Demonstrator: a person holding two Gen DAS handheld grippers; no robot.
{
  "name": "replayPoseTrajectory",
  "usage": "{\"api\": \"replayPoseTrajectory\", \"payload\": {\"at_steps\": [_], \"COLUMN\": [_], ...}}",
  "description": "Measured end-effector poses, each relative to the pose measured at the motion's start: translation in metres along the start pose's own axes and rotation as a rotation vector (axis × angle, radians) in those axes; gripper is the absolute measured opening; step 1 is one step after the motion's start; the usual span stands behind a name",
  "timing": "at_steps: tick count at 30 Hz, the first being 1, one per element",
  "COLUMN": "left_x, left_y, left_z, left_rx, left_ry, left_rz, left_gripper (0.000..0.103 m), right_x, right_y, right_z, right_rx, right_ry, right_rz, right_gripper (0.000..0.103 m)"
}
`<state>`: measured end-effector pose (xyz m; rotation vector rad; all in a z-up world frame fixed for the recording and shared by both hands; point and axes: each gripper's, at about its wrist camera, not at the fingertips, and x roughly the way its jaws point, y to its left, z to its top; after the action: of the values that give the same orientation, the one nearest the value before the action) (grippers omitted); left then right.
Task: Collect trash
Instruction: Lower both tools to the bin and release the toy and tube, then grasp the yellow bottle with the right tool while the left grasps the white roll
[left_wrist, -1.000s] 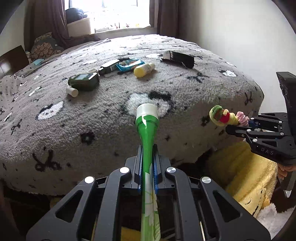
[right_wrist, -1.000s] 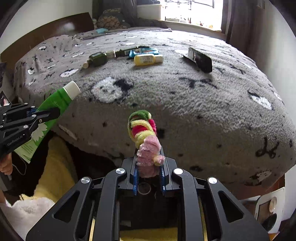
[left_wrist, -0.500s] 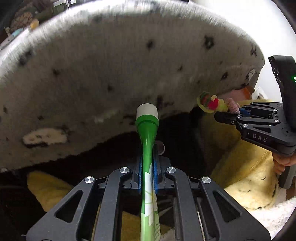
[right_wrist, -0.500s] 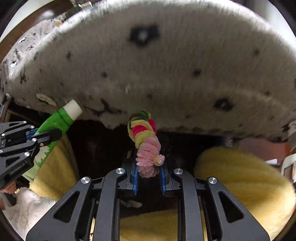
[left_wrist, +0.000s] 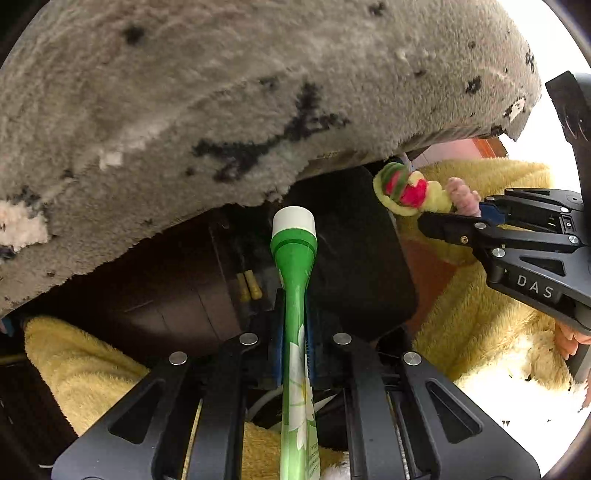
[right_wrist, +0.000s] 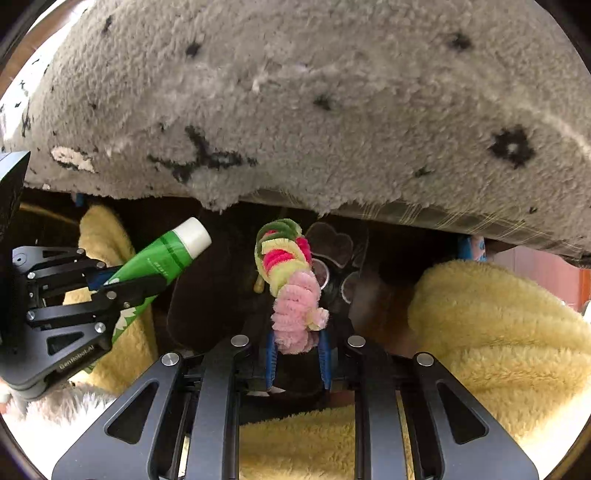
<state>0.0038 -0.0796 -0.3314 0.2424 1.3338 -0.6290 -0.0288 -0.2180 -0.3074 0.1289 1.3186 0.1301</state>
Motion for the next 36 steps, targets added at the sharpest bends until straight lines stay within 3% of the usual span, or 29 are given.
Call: {"api": "replayPoseTrajectory", "payload": {"at_steps": [4,6,7,8,12,15,20,30,36], "left_x": [0.003,0.003,0.001,-0.001,-0.009,-0.02,-0.048,-0.115,-0.158], "left_y": [0.003,0.003,0.004,0.005,0.007,0.01,0.016,0.036,0.047], "left_z": [-0.001,0.002,0.003,0.003,0.007,0.007,0.007,0.015,0.027], "left_rx": [-0.017,-0.024,-0.025,-0.025,-0.03,-0.034,-0.041,-0.06,-0.06], "left_ry": [0.005,0.0,-0.006,-0.011,-0.029,-0.054,-0.123,-0.269,-0.368], "left_rz": [0.009,0.008,0.007,0.008,0.021,0.039,0.085,0.172,0.222], "left_gripper": [0.013,0.024,0.03,0.031,0.034,0.043,0.054,0.085,0.092], "right_x": [0.003,0.002,0.0,-0.001,-0.01,-0.017,-0.033,-0.086,-0.121], "right_y": [-0.007,-0.009,-0.009,-0.008,-0.008,-0.011,-0.015,-0.016,-0.012], "right_z": [0.006,0.008,0.01,0.011,0.016,0.017,0.023,0.044,0.069], "right_rx": [0.013,0.015,0.016,0.016,0.018,0.029,0.05,0.038,0.009], "right_ry": [-0.003,-0.008,-0.011,-0.017,-0.04,-0.062,-0.112,-0.24,-0.341], "right_rz": [0.004,0.013,0.016,0.019,0.011,0.0,-0.039,-0.038,-0.047], "right_gripper": [0.024,0.042,0.055,0.057,0.057,0.059,0.074,0.083,0.087]}}
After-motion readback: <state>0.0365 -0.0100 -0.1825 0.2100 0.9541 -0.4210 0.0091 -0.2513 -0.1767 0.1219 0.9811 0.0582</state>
